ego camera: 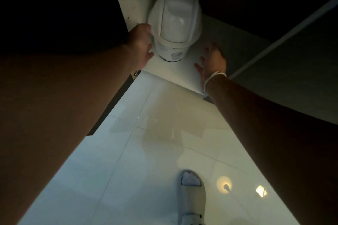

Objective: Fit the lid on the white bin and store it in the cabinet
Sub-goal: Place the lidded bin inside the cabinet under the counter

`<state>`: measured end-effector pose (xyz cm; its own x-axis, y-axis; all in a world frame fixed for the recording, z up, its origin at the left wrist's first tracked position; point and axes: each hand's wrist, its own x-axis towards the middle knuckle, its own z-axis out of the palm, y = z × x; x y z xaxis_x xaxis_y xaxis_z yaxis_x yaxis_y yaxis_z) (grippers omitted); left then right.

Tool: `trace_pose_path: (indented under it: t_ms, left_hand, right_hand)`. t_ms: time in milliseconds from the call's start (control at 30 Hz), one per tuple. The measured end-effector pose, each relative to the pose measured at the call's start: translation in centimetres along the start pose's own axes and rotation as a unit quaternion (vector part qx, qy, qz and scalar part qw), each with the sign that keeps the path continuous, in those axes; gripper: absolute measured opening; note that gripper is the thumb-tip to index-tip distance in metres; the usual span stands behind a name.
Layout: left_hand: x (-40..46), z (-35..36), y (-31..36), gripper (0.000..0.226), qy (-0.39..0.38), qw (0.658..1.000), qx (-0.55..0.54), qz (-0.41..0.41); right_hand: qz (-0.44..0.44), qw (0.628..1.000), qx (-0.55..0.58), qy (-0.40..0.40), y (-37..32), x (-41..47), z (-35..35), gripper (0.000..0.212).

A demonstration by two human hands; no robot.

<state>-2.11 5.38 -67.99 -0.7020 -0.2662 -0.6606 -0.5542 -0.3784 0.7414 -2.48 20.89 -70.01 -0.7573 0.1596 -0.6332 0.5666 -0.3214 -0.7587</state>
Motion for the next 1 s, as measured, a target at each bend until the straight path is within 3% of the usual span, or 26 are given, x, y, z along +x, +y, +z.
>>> trace_pose_path:
  t_ms: [367,667,1000]
  left_hand:
    - [-13.9,-0.4,4.7,0.050,-0.033,0.995,0.082,0.043]
    - [-30.1,-0.7,12.3,0.050,-0.064,0.990,0.101,0.078]
    - [-47.5,-3.7,28.5,0.050,-0.145,0.944,0.200,0.219]
  right_hand:
    - [-0.047,0.999,-0.002,-0.008,-4.1,-15.1,-1.0,0.048]
    - [-0.082,0.996,-0.036,-0.006,-12.5,-32.0,-1.7,0.045]
    - [-0.261,0.958,-0.097,-0.068,-26.8,-51.3,2.7,0.040]
